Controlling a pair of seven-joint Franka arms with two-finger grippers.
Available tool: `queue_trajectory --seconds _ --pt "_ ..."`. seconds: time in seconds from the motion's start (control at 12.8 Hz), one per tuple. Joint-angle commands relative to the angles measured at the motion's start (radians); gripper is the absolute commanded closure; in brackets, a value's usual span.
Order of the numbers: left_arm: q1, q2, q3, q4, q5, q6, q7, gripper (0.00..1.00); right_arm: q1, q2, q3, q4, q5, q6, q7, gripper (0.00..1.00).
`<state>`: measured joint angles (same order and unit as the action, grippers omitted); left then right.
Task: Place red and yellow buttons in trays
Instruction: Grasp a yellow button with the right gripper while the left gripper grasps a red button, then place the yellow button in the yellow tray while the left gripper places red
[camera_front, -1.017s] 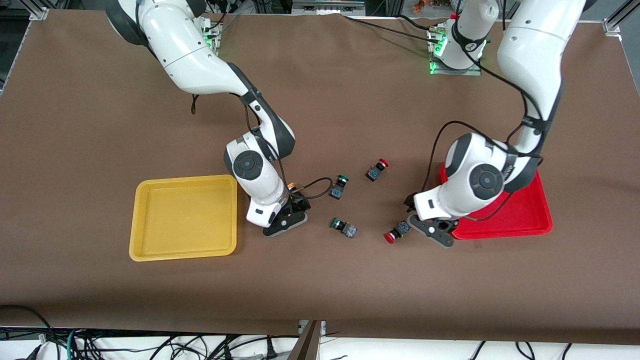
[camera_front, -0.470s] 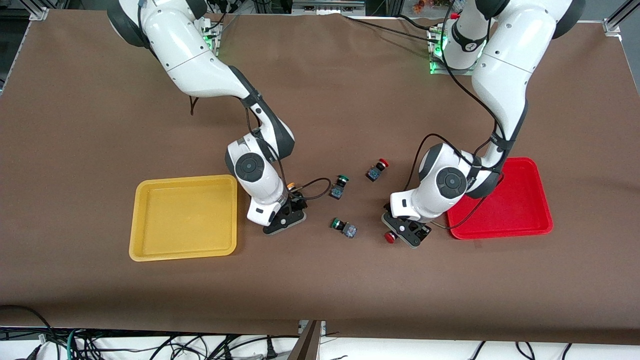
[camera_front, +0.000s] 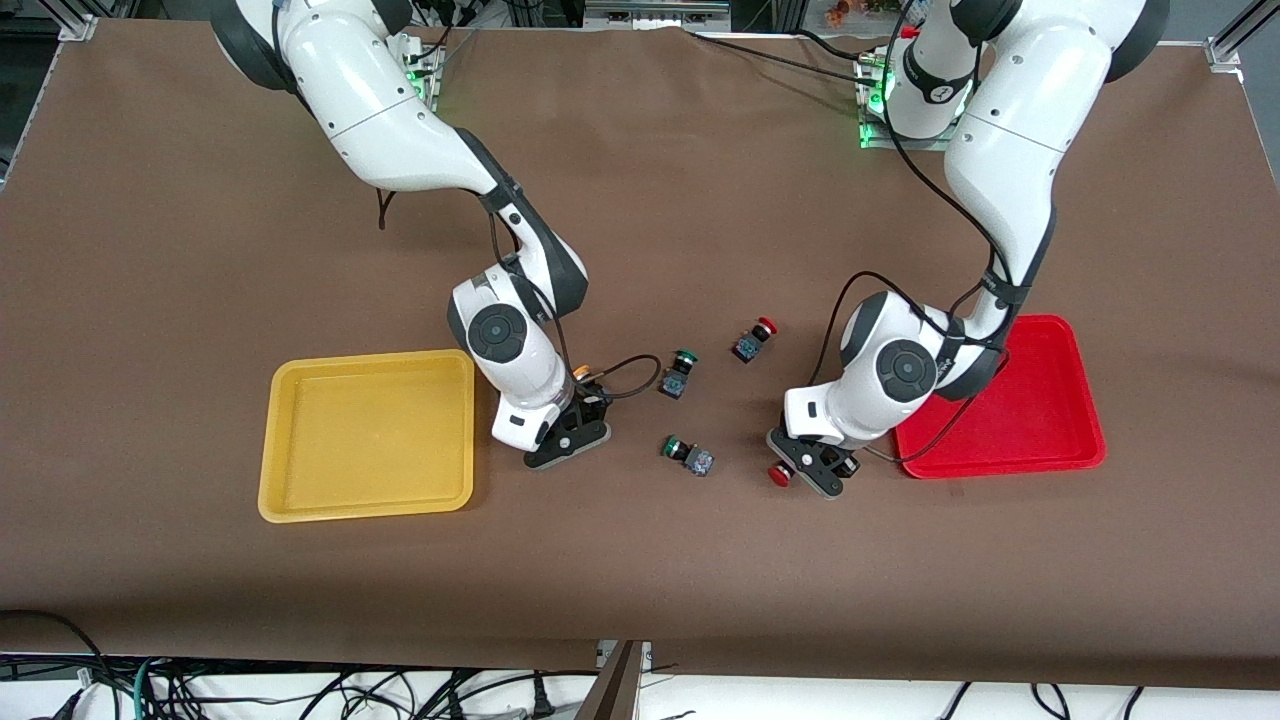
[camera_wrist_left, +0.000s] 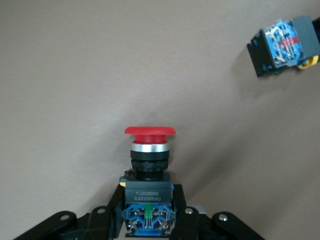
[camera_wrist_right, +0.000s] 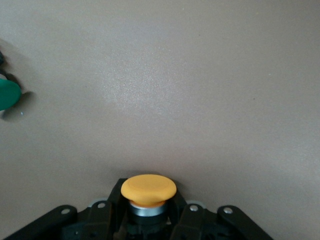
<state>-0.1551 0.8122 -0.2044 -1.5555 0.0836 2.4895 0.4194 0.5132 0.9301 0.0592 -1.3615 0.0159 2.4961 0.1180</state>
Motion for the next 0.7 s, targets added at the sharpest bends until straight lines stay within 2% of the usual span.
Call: queue_trajectory --seconds 0.0,0.16,0.31,0.47,0.55,0.63 --pt "0.031 -0.126 0.002 0.014 0.019 -0.198 0.035 1.0 -0.005 -0.06 -0.004 -0.031 0.002 -0.067 0.003 0.85" --pt "0.057 -0.24 0.04 -0.001 0.024 -0.405 0.039 1.0 -0.045 -0.111 -0.009 -0.022 -0.005 -0.166 -0.018 0.85" --pt "0.126 -0.292 0.06 -0.014 0.05 -0.582 0.094 1.0 -0.109 -0.148 -0.009 -0.005 -0.002 -0.253 -0.143 0.85" --pt "0.184 -0.327 0.059 -0.12 0.118 -0.588 0.128 1.0 -0.188 -0.166 -0.009 -0.002 -0.001 -0.292 -0.287 0.85" --pt "0.222 -0.332 0.054 -0.182 0.136 -0.524 0.13 0.99 -0.224 -0.166 -0.01 -0.004 -0.001 -0.292 -0.36 0.84" --pt "0.251 -0.334 0.054 -0.252 0.137 -0.433 0.13 0.93 -0.267 -0.163 -0.01 -0.007 -0.001 -0.292 -0.414 0.81"
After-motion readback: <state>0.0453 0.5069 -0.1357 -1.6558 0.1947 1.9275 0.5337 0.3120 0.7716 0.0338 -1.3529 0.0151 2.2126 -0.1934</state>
